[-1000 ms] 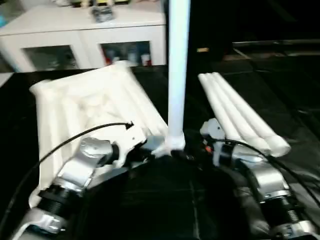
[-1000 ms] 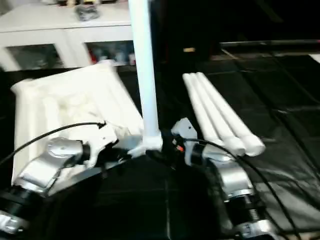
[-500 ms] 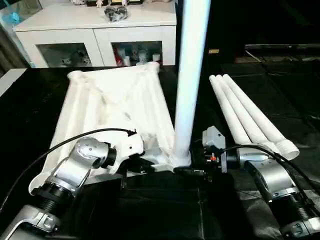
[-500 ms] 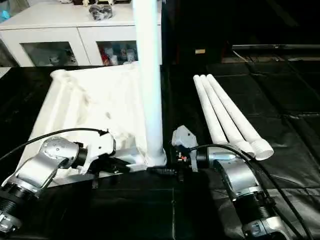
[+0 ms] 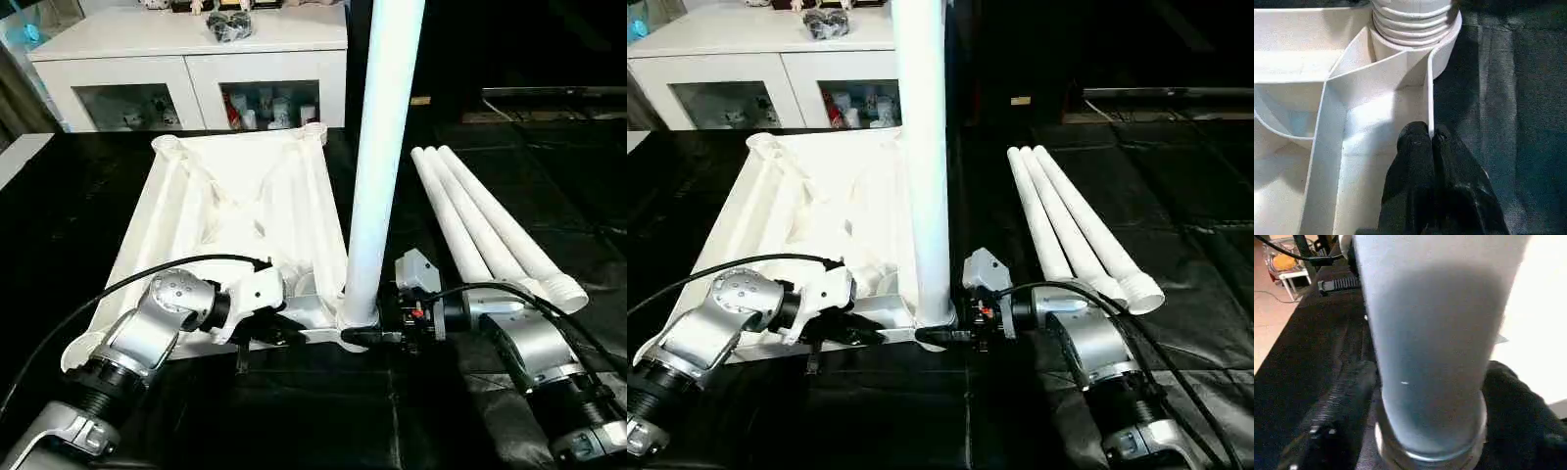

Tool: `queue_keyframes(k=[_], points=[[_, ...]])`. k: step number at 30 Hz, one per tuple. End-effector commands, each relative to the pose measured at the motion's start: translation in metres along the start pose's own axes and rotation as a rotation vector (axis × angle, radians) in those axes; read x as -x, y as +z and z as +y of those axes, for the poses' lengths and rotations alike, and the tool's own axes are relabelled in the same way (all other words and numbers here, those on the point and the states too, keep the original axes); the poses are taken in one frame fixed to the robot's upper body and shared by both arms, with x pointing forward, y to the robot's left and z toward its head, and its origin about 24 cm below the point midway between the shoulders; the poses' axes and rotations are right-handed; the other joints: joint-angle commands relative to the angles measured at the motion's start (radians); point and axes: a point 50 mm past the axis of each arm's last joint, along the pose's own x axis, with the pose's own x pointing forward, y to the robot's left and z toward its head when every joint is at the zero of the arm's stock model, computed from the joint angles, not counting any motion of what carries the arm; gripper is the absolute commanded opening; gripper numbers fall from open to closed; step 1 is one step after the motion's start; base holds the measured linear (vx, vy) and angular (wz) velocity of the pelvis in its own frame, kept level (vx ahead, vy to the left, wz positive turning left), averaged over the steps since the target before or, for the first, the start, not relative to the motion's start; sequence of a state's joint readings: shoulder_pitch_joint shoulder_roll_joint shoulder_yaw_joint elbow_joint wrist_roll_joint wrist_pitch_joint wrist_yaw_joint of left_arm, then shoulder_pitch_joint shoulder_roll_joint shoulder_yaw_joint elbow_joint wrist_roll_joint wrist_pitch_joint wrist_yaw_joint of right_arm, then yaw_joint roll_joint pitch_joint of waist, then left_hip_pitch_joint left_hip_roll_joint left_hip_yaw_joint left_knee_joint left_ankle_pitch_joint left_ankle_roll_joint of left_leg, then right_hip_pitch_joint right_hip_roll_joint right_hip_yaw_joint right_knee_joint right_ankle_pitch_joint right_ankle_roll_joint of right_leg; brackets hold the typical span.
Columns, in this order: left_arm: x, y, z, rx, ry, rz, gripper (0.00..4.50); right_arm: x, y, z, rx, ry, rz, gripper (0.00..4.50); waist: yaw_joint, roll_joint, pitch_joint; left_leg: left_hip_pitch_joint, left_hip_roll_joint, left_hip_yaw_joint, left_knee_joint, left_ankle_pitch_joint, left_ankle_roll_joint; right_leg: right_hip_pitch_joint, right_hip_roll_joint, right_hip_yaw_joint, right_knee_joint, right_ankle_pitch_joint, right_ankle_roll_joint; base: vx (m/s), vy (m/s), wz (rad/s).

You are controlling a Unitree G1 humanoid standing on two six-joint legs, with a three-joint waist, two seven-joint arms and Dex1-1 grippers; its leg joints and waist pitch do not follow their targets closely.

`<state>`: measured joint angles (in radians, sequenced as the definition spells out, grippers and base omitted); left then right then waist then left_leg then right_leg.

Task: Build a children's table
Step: Rotate leg to tighten

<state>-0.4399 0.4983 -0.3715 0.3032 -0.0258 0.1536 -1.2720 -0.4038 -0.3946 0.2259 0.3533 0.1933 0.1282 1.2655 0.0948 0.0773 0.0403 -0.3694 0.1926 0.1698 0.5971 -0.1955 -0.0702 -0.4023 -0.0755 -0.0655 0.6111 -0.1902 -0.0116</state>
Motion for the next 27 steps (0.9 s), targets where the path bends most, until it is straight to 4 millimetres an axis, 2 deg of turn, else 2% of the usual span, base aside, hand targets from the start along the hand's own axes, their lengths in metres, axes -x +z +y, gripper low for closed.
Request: queue_keyframes(k=[1,5,13,15,17,19,20,21,23,24,25,27], points=[[-0.003,0.0,-0.004,-0.02,-0.048,0.01,0.0,-0.003,0.002,0.001,0.008,0.029,0.008,3.2,-0.001,-0.013,-0.064,0.003,0.033,-0.006,-0.063,-0.128,0.08,0.053,-0.061,0.041,-0.064,-0.138,-0.236,0.0,0.0,0.0],[-0.003,-0.001,-0.004,-0.018,-0.046,0.012,0.0,-0.004,0.001,0.002,0.006,0.039,0.012,2.75,-0.001,-0.013,-0.063,0.004,0.033,-0.006,-0.063,-0.134,0.079,0.054,-0.061,0.041,-0.065,-0.147,-0.233,0.0,0.0,0.0],[-0.006,0.001,0.001,0.035,0.029,-0.022,0.0,-0.01,-0.005,0.007,-0.034,0.021,0.005,2.64,-0.001,-0.011,-0.063,0.005,0.033,-0.005,-0.063,-0.133,0.078,0.053,-0.06,0.041,-0.065,-0.138,-0.236,0.0,0.0,0.0],[-0.007,0.002,0.003,0.054,0.055,-0.035,0.0,-0.012,-0.007,0.007,-0.065,-0.012,-0.004,2.64,-0.001,-0.012,-0.059,0.006,0.033,-0.006,-0.067,-0.162,0.069,0.052,-0.061,0.04,-0.07,-0.192,-0.229,0.0,0.0,0.0],[-0.01,0.008,0.009,0.091,0.12,-0.074,0.0,-0.019,-0.007,0.004,-0.086,-0.097,-0.022,2.63,-0.002,-0.012,-0.056,0.008,0.034,-0.006,-0.07,-0.182,0.057,0.051,-0.062,0.041,-0.075,-0.233,-0.218,0.0,0.0,0.0],[-0.016,0.02,0.019,0.156,0.223,-0.133,0.0,-0.035,-0.008,0.0,-0.133,-0.234,-0.035,2.63,-0.011,-0.008,-0.054,0.009,0.029,-0.008,-0.074,-0.208,0.03,0.051,-0.063,0.041,-0.082,-0.305,-0.196,-0.025,-0.003,-0.01],[-0.019,0.026,0.024,0.187,0.277,-0.157,0.0,-0.045,-0.006,-0.001,-0.165,-0.278,-0.05,2.63,-0.018,-0.012,-0.051,0.005,0.025,-0.009,-0.076,-0.214,0.018,0.052,-0.062,0.039,-0.086,-0.346,-0.176,0.0,0.0,0.0],[-0.021,0.028,0.025,0.197,0.294,-0.164,0.0,-0.048,-0.006,-0.001,-0.175,-0.29,-0.054,2.63,-0.024,-0.012,-0.051,0.003,0.025,-0.012,-0.079,-0.219,0.011,0.054,-0.063,0.037,-0.088,-0.381,-0.158,0.0,0.0,0.0],[-0.031,0.04,0.032,0.245,0.39,-0.196,0.0,-0.069,-0.001,-0.002,-0.248,-0.381,-0.087,2.63,-0.035,-0.012,-0.051,0.006,0.022,-0.014,-0.077,-0.229,0.003,0.05,-0.064,0.036,-0.095,-0.411,-0.147,0.0,0.0,0.0],[-0.031,0.04,0.032,0.245,0.39,-0.196,0.0,-0.069,-0.001,-0.002,-0.248,-0.381,-0.087,2.63,-0.039,-0.013,-0.052,0.005,0.022,-0.012,-0.077,-0.225,0.004,0.05,-0.063,0.038,-0.095,-0.407,-0.146,0.0,0.0,0.0],[-0.037,0.046,0.034,0.27,0.443,-0.21,0.0,-0.081,0.002,-0.002,-0.254,-0.419,-0.088,2.63,-0.041,-0.013,-0.054,0.002,0.021,-0.014,-0.076,-0.212,0.011,0.052,-0.063,0.037,-0.095,-0.393,-0.143,0.0,0.0,0.0],[-0.042,0.051,0.036,0.288,0.489,-0.226,0.0,-0.09,0.005,-0.003,-0.275,-0.454,-0.097,2.62,-0.046,-0.015,-0.055,0.001,0.021,-0.012,-0.074,-0.195,0.022,0.05,-0.061,0.038,-0.094,-0.347,-0.154,0.0,0.0,0.0]])
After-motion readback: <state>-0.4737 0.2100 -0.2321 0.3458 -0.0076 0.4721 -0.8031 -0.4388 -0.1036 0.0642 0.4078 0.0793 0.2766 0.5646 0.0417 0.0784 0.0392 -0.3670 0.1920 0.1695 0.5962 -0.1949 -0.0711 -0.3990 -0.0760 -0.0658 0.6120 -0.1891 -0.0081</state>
